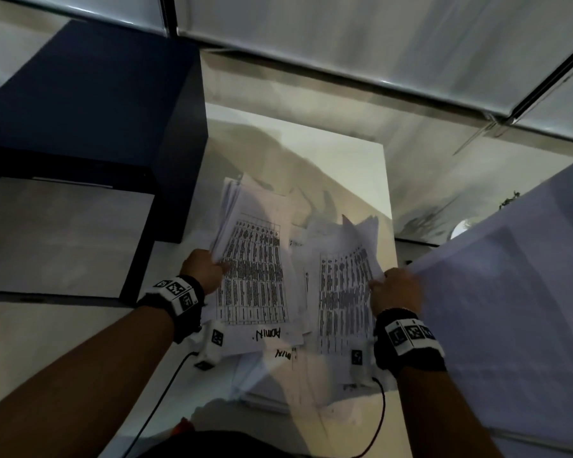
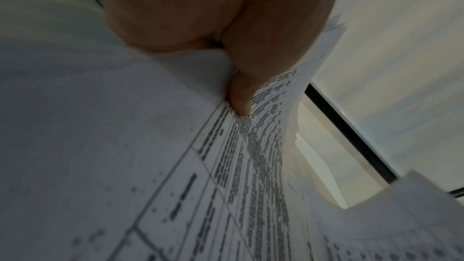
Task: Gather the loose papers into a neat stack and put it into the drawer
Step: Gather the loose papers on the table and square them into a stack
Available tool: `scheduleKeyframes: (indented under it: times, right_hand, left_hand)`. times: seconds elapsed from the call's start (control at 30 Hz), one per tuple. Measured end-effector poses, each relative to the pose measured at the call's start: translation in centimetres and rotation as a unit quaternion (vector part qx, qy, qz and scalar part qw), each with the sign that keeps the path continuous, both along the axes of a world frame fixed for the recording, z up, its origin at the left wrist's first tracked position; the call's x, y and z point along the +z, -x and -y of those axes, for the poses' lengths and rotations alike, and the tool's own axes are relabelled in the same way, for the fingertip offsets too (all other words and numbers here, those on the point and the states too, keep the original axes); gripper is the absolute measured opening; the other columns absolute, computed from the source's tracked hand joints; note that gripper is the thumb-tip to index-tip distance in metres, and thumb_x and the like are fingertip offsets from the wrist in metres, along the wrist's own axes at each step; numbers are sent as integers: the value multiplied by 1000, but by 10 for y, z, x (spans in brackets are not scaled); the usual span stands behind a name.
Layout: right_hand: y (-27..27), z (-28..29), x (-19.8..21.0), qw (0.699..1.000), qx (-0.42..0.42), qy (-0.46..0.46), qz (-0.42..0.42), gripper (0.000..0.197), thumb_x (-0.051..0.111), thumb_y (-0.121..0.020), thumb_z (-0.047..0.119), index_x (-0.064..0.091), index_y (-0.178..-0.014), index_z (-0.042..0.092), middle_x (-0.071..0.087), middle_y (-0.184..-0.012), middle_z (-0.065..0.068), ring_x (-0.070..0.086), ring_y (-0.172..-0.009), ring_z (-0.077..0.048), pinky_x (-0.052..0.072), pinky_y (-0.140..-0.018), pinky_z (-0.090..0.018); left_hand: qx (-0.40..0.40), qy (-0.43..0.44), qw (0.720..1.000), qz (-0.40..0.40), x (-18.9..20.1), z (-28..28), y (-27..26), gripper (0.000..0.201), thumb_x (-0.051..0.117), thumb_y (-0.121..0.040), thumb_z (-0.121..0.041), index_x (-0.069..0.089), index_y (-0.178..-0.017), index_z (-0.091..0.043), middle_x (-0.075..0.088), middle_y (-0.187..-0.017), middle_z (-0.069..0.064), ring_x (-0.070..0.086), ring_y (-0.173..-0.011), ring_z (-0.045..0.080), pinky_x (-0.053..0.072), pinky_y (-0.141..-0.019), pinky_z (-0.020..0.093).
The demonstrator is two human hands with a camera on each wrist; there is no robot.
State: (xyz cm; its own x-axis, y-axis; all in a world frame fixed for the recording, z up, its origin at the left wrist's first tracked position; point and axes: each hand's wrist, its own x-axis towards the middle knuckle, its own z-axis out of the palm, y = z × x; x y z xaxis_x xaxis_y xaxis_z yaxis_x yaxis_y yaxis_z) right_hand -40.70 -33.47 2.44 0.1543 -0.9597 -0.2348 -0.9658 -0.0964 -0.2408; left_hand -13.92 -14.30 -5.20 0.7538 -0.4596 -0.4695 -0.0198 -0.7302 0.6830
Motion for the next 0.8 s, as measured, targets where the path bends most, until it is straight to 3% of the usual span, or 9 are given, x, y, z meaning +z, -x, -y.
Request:
scheduleKeyframes:
  times: [0.2,0.27,0.37,0.47,0.6,0.73,0.8]
  right_hand:
    - [25,3,-45,996,-51,-71,18,33,64,-90,25,63,-108,-4,67,-106,-22,66,-96,-36,47,-70,-30]
    - [33,4,-57,996,-56,-64,4,38,65,-88,28,60,-116,4,64,-114,-18,63,-104,-35,51,-80,-33]
    - [36,-2,-79,990,-46,-103,-84,77,73,-77,48,42,-138,11,46,-138,-14,46,-125,-38,45,-102,-50]
    - [28,-17,-86,982,-36,-153,-109,104,74,-73,56,21,-148,8,30,-145,-16,32,-133,-39,36,-106,-53]
    - [14,-31,-92,983,-64,-136,-102,97,79,-68,54,33,-139,9,32,-136,-16,35,-126,-37,41,-101,-53]
    - [8,-35,-98,984,-93,-151,-16,108,86,-68,36,20,-148,10,25,-141,-15,46,-122,-42,45,-100,-52]
    - [6,-36,-98,982,-99,-164,8,95,80,-77,28,21,-148,7,33,-145,-18,50,-122,-44,48,-99,-48]
  left_hand:
    - [-3,0,1000,6,-1,-5,-5,37,69,-88,-24,64,-115,2,68,-109,22,64,-100,33,43,-79,26]
    - [-5,-2,1000,5,-4,-6,-8,37,70,-87,-24,65,-115,1,69,-110,21,65,-101,33,45,-81,27]
    - [-7,-4,1000,10,-6,-6,-9,39,71,-86,-25,65,-115,1,69,-109,20,66,-99,33,49,-84,30]
    - [-7,-7,1000,13,-6,-5,-9,41,72,-86,-27,65,-115,1,69,-107,20,66,-98,34,50,-84,31]
    - [-1,-6,1000,21,-6,-9,-15,43,71,-86,-28,64,-118,0,70,-110,20,66,-100,34,51,-87,33]
    - [6,-16,1000,13,-6,-11,-17,42,70,-87,-27,65,-116,2,69,-109,22,66,-99,35,51,-86,34]
    - [7,-19,1000,16,-6,-11,-16,41,69,-87,-26,65,-115,3,69,-108,22,66,-99,35,51,-86,34]
